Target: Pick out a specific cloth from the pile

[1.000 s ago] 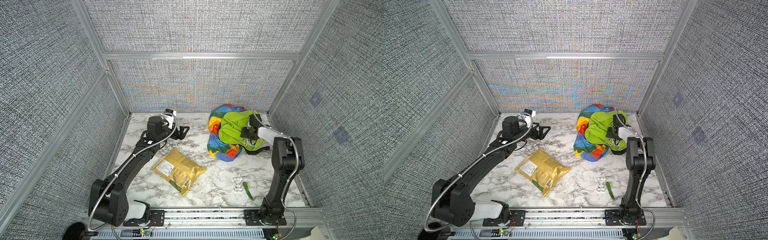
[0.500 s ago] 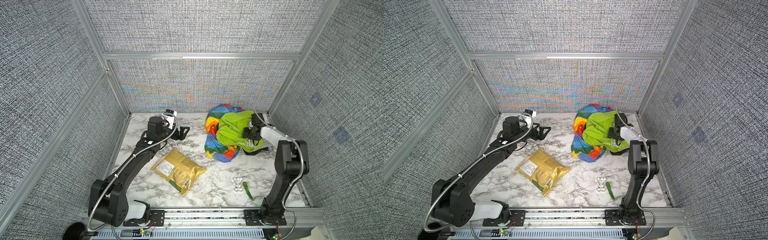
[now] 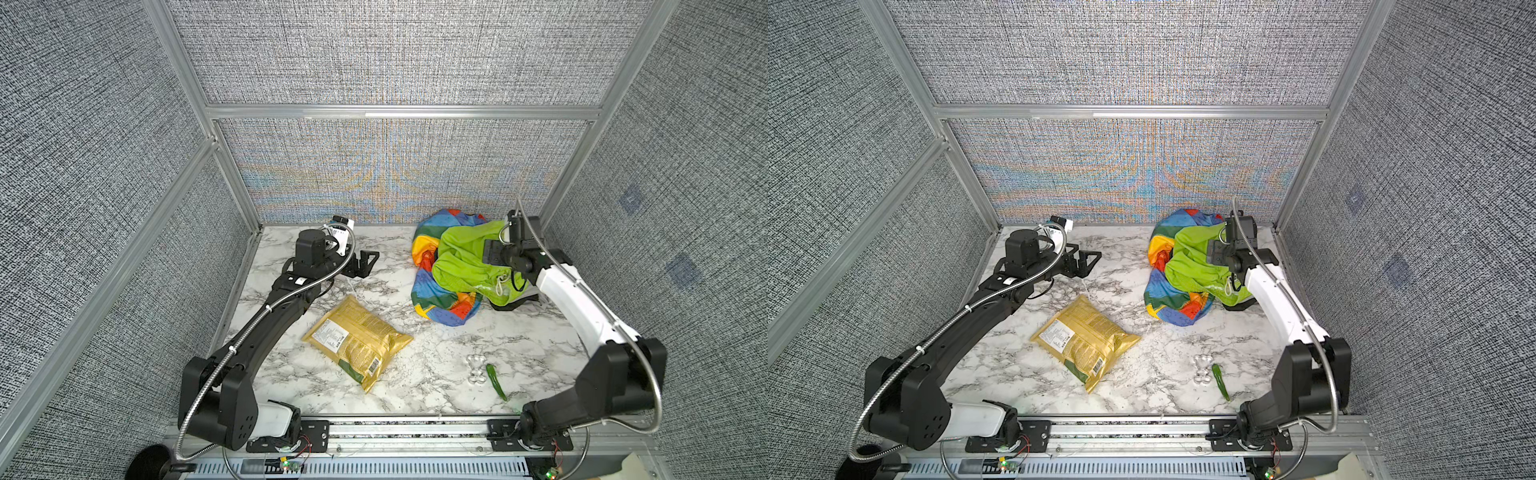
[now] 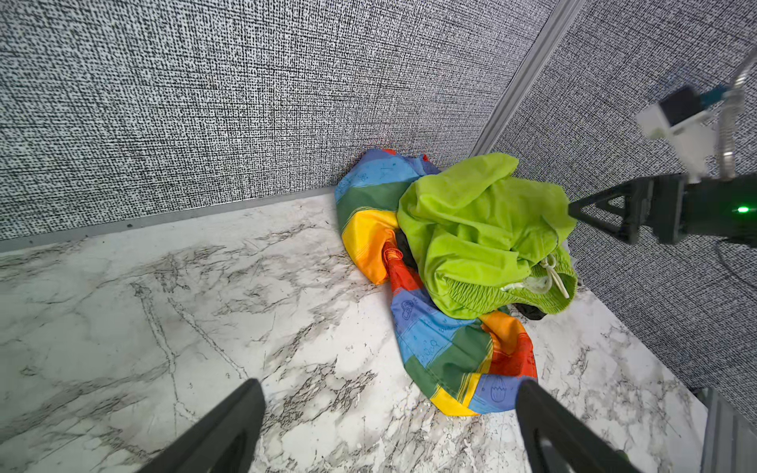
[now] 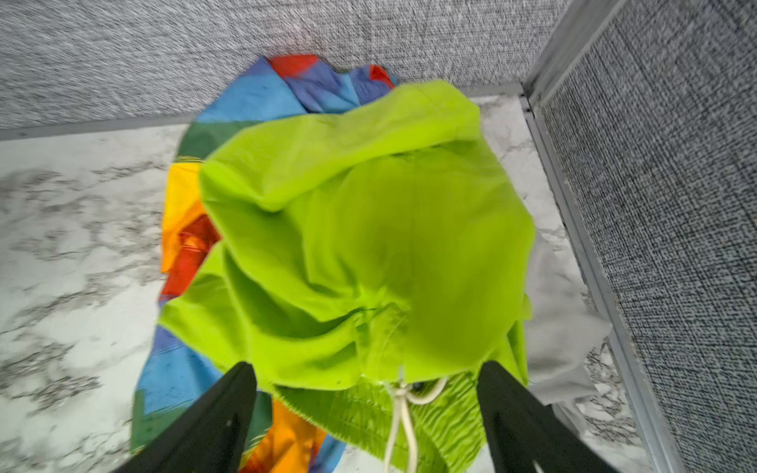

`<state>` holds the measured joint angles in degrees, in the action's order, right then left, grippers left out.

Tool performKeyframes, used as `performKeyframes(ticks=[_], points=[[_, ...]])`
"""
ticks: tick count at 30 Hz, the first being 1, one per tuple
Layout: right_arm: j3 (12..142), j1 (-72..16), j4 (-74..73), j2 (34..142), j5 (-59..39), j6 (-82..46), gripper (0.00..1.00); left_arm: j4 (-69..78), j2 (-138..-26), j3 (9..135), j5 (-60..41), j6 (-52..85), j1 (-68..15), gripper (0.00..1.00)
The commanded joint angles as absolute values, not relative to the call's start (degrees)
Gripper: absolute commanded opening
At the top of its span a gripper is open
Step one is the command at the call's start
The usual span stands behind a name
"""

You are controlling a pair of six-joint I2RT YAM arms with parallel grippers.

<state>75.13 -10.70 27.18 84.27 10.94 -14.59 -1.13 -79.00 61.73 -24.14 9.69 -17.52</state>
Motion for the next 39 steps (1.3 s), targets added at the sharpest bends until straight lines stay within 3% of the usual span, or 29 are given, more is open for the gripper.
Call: performKeyframes(ticks=[1, 6, 12, 16, 25, 28, 39], points=[[74.08, -14.52, 25.05, 81.18, 10.79, -16.31, 0.89, -2.61, -79.21, 62.82, -27.76, 6.97, -17.31, 0.99], [72.45, -21.7, 20.91, 81.65, 6.82, -17.1, 0.89, -5.18, -79.78, 64.11, -32.83, 3.81, -17.29, 0.99], [74.78, -27.75, 19.54, 90.07, 4.36, -18.15, 0.88, -4.77, -80.37, 64.09, -34.26, 4.49, -17.27, 0.99], [77.91, -28.32, 21.59, 97.76, 1.78, -20.8, 0.82, -1.94, -80.91, 62.75, -33.53, 7.24, -17.31, 0.98], [80.69, -29.73, 22.49, 111.27, 1.14, -22.76, 0.82, -1.77, -80.09, 62.49, -30.15, 7.69, -17.31, 0.98], [81.88, -30.13, 23.29, 114.64, 1.68, -22.59, 0.77, -1.15, -80.33, 62.14, -30.6, 8.47, -17.35, 0.99], [76.27, -30.88, 20.69, 118.47, 4.38, -23.9, 0.62, -0.92, -80.72, 62.31, -31.11, 9.05, -17.4, 0.99]])
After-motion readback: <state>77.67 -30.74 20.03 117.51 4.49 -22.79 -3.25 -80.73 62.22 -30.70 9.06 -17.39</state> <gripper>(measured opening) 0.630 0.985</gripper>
